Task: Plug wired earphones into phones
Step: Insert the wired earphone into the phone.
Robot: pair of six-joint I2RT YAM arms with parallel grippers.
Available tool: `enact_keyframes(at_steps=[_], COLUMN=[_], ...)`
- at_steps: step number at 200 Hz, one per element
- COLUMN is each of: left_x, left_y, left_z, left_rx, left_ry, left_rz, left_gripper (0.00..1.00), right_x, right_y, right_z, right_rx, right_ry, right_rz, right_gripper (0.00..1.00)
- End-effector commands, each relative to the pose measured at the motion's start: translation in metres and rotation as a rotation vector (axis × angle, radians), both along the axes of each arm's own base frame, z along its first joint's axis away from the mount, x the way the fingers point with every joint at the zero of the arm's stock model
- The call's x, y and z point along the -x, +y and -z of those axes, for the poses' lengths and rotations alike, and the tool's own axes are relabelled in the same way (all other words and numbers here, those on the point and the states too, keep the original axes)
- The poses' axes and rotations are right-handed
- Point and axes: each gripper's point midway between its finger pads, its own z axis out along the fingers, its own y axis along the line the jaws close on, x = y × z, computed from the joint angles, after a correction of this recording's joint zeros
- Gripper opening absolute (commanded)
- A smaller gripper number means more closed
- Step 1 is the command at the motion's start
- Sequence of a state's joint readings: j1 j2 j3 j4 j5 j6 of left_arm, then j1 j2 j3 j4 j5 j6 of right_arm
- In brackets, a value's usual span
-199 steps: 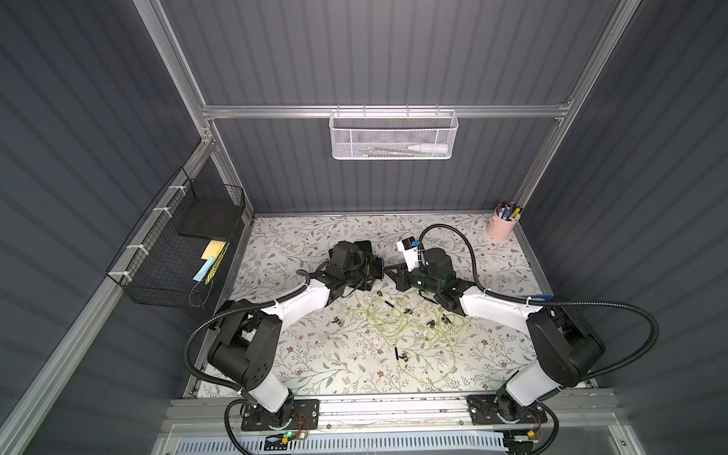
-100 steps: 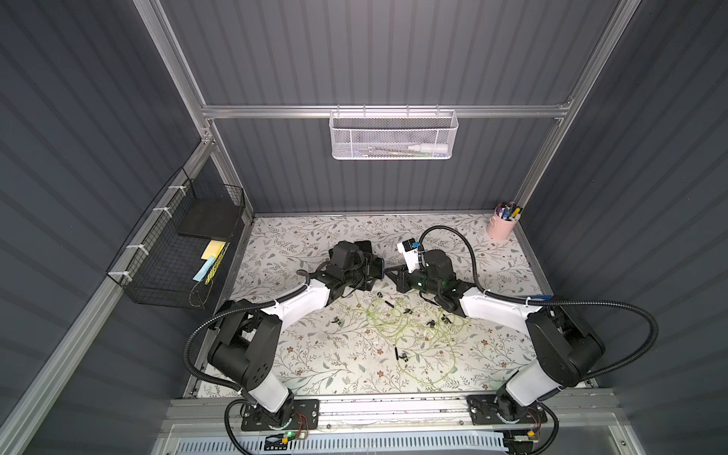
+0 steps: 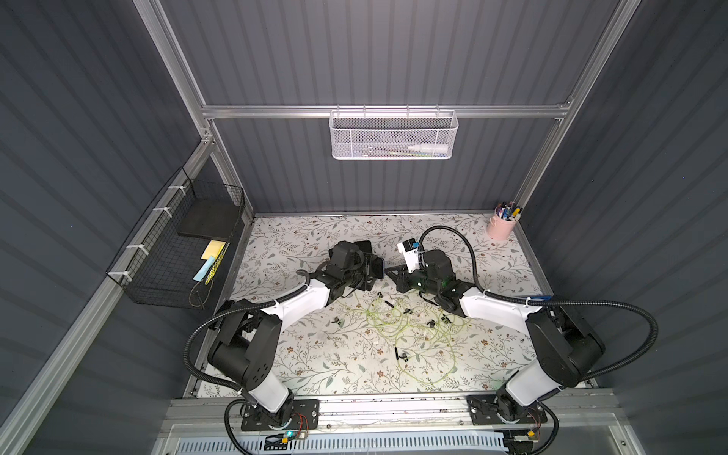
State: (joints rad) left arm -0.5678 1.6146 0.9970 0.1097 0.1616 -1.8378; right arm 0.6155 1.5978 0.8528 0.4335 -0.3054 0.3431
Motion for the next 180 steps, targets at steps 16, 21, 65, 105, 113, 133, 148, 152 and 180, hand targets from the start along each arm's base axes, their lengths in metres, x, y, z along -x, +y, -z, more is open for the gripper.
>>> enact_keyframes(at_steps=[16, 21, 65, 105, 113, 133, 148, 152, 180], left_x=[-0.003, -0.003, -0.004, -0.004, -0.004, -0.003, -0.002, -0.001, 0.001], left_y=[-0.005, -0.005, -0.007, -0.010, -0.011, -0.013, -0.017, -0.018, -0.022], left_z=[-0.015, -0.016, -0.019, -0.020, -0.021, -0.023, -0.023, -0.022, -0.021], left_rx=[0.044, 0.045, 0.048, 0.039, 0.040, 0.037, 0.037, 0.037, 0.047], left_ry=[-0.043, -0.043, -0.051, -0.061, -0.065, -0.072, -0.072, -0.071, -0.069], left_rz=[0.004, 0.006, 0.011, 0.038, 0.043, 0.054, 0.063, 0.067, 0.074], left_gripper=[0.00, 0.00, 0.00, 0.00, 0.00, 0.00, 0.00, 0.00, 0.00], right_x=[0.006, 0.006, 0.007, 0.005, 0.004, 0.002, -0.001, -0.001, -0.006], right_y=[-0.004, -0.005, -0.005, -0.002, -0.001, 0.000, 0.001, 0.002, 0.007], right_z=[0.006, 0.006, 0.012, 0.015, 0.015, 0.015, 0.016, 0.015, 0.018], right_rx=[0.020, 0.020, 0.019, 0.029, 0.031, 0.045, 0.052, 0.051, 0.058], right_ry=[0.023, 0.025, 0.048, 0.072, 0.074, 0.079, 0.080, 0.080, 0.092], right_rz=[0.007, 0.009, 0.012, 0.006, 0.007, 0.006, 0.006, 0.004, -0.003], right_gripper=[0.00, 0.00, 0.00, 0.00, 0.00, 0.00, 0.00, 0.00, 0.00])
